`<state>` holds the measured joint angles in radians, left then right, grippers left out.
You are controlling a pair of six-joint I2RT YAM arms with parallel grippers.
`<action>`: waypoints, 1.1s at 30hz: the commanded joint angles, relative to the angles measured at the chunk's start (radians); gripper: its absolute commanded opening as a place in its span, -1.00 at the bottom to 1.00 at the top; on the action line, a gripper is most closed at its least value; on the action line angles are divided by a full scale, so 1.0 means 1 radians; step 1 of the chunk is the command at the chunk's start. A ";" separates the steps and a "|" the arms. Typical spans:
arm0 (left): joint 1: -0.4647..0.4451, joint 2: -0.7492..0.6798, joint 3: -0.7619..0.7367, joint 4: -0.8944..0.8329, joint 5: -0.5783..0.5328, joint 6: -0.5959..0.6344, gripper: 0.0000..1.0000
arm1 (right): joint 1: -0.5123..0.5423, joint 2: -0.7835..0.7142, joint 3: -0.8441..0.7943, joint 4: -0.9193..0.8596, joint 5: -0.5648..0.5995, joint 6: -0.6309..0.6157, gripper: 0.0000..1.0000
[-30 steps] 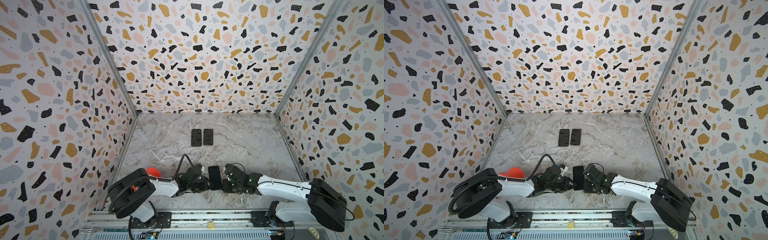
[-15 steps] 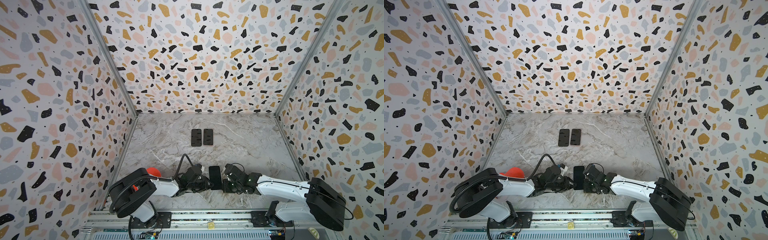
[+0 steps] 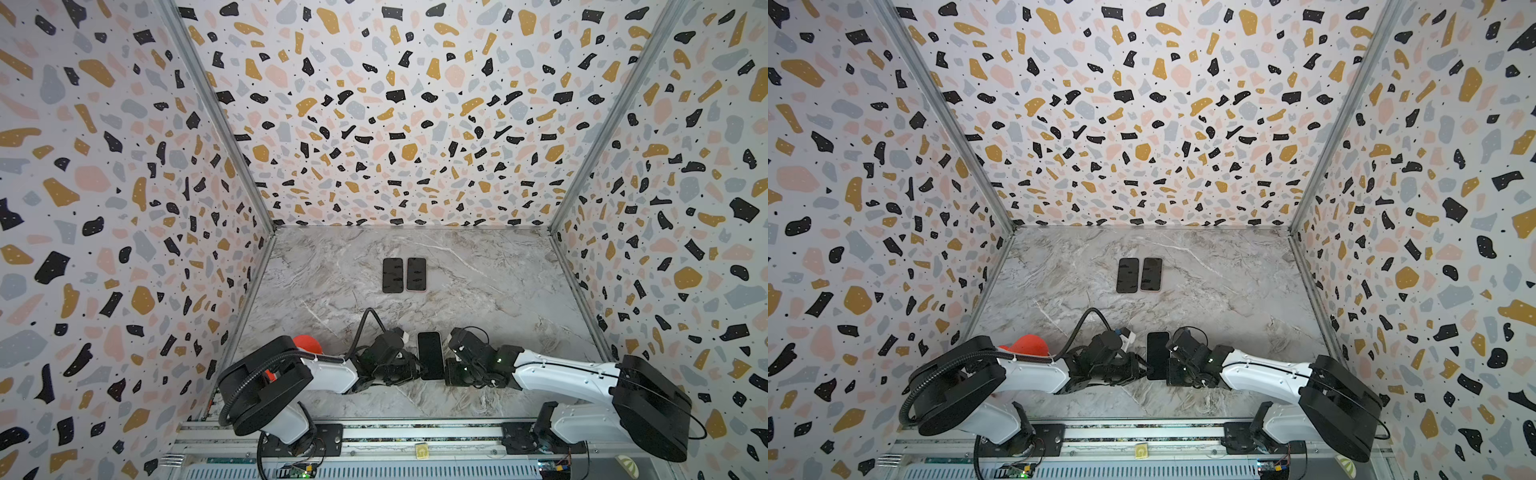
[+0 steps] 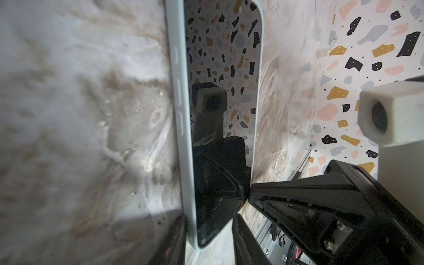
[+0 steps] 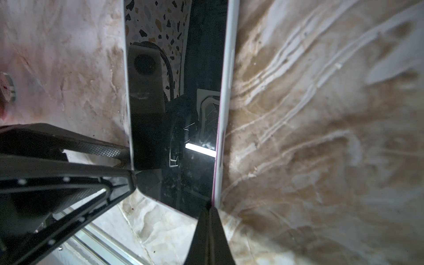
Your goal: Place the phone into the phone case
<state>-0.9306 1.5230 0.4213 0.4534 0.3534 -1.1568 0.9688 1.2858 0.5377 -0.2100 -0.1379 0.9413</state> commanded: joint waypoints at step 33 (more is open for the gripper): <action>-0.025 0.014 0.019 -0.004 0.012 0.025 -0.28 | 0.014 0.034 0.024 -0.048 0.056 -0.042 -0.49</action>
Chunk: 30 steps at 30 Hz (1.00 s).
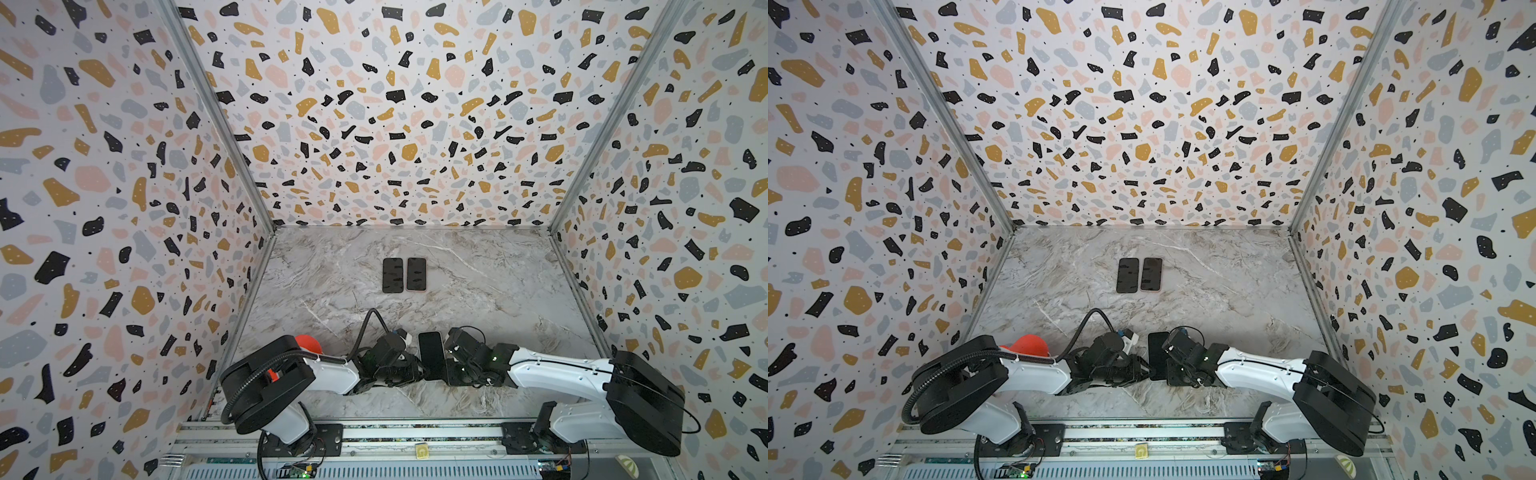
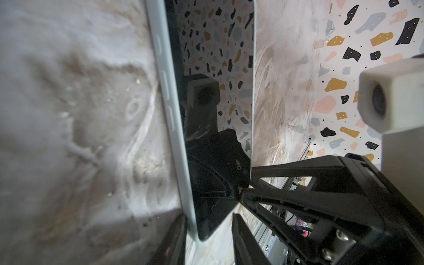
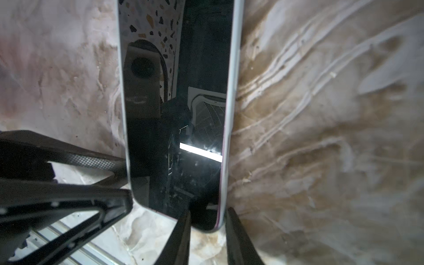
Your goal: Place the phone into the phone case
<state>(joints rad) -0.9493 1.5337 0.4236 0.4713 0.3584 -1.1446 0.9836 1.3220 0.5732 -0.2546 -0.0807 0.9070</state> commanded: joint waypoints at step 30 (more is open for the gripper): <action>-0.006 0.007 0.020 -0.020 0.008 0.011 -0.28 | -0.004 -0.009 -0.037 0.013 -0.003 0.010 -0.89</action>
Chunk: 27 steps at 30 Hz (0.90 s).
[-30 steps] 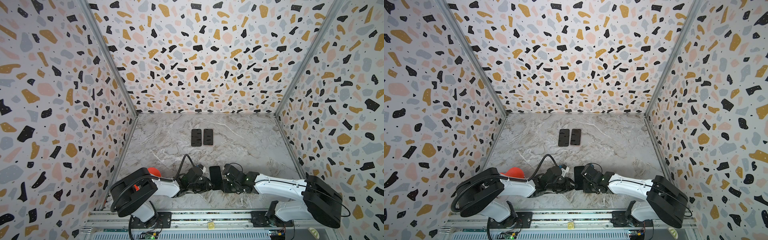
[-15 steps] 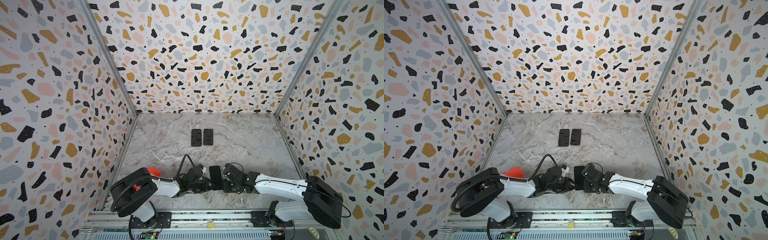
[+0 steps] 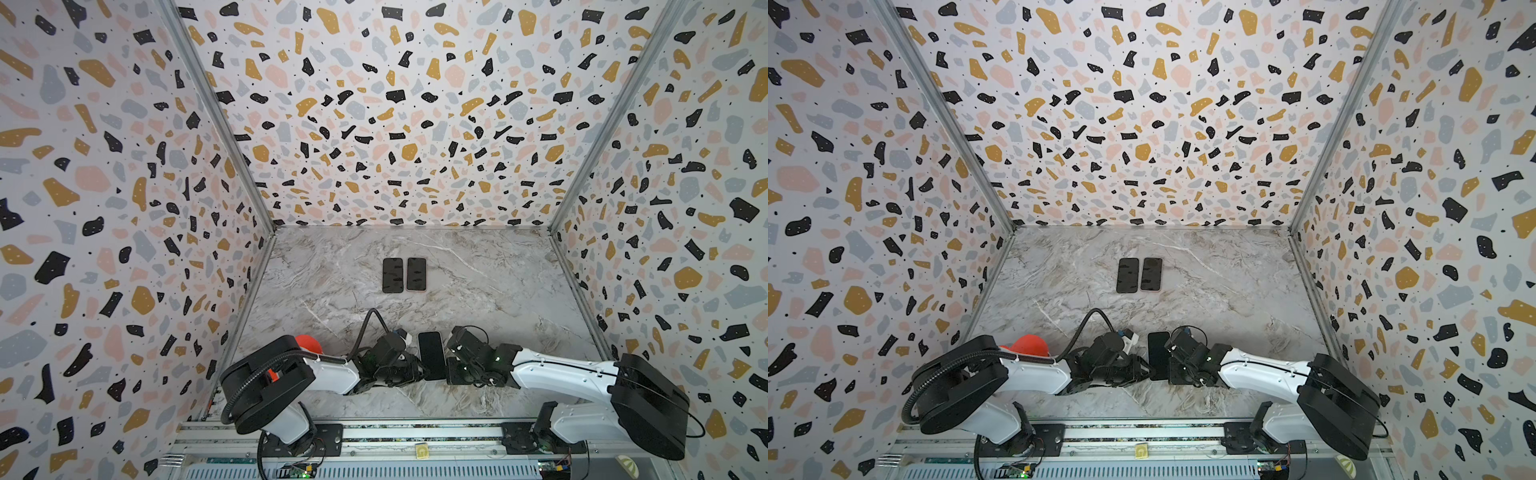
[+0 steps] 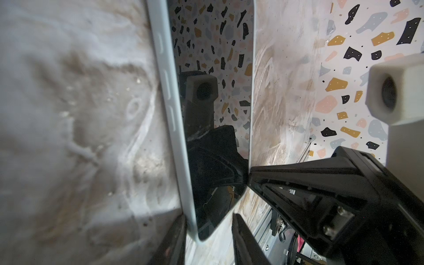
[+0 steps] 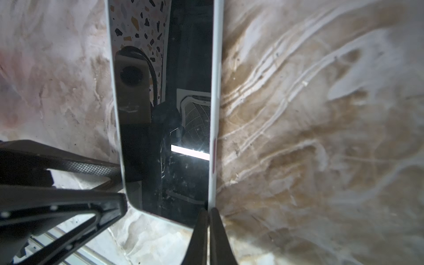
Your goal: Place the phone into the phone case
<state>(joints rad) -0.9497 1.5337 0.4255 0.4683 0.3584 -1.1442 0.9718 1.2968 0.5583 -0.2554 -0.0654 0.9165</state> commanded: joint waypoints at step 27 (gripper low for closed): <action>0.140 -0.286 0.047 -0.502 -0.110 0.253 0.36 | 0.045 0.028 0.178 -0.082 0.168 -0.072 0.20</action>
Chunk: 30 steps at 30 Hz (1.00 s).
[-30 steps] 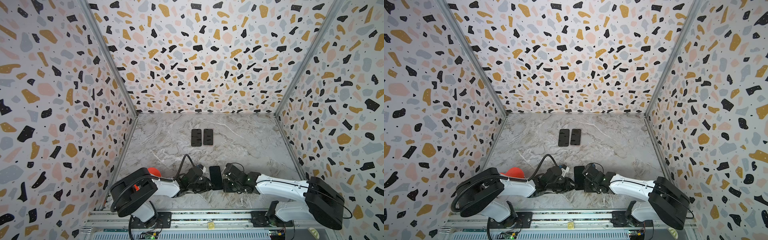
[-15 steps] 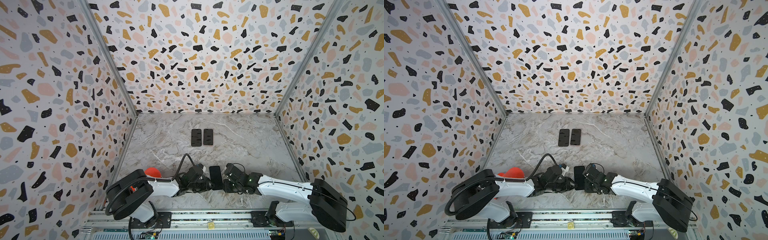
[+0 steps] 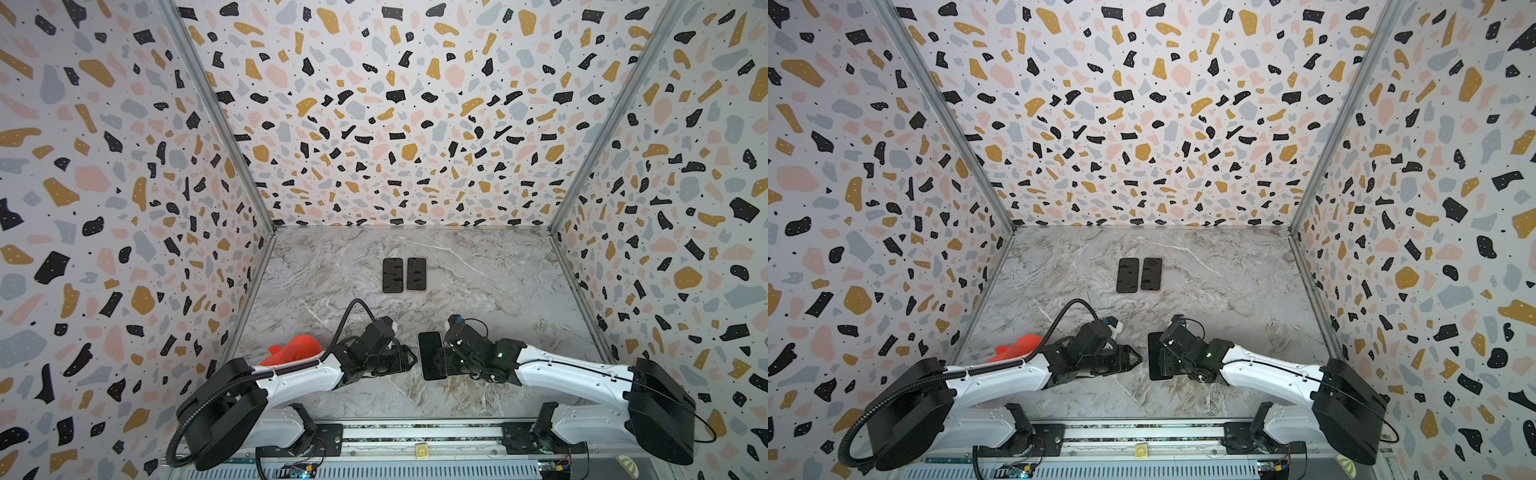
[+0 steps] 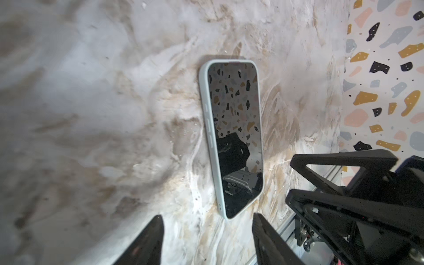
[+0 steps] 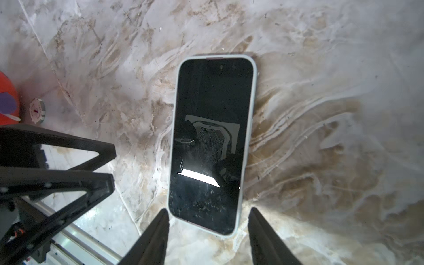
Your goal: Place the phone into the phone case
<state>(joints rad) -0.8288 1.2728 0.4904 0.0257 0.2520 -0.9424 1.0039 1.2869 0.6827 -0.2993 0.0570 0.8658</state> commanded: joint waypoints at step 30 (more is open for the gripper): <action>0.123 -0.125 -0.079 -0.128 0.012 0.145 0.86 | 0.061 0.401 0.271 -0.196 0.142 0.065 0.81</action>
<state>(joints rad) -0.7132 1.1667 0.4290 -0.1051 0.2531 -0.8104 1.0645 1.6684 0.9360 -0.4618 0.1970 0.9157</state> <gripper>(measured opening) 0.931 0.907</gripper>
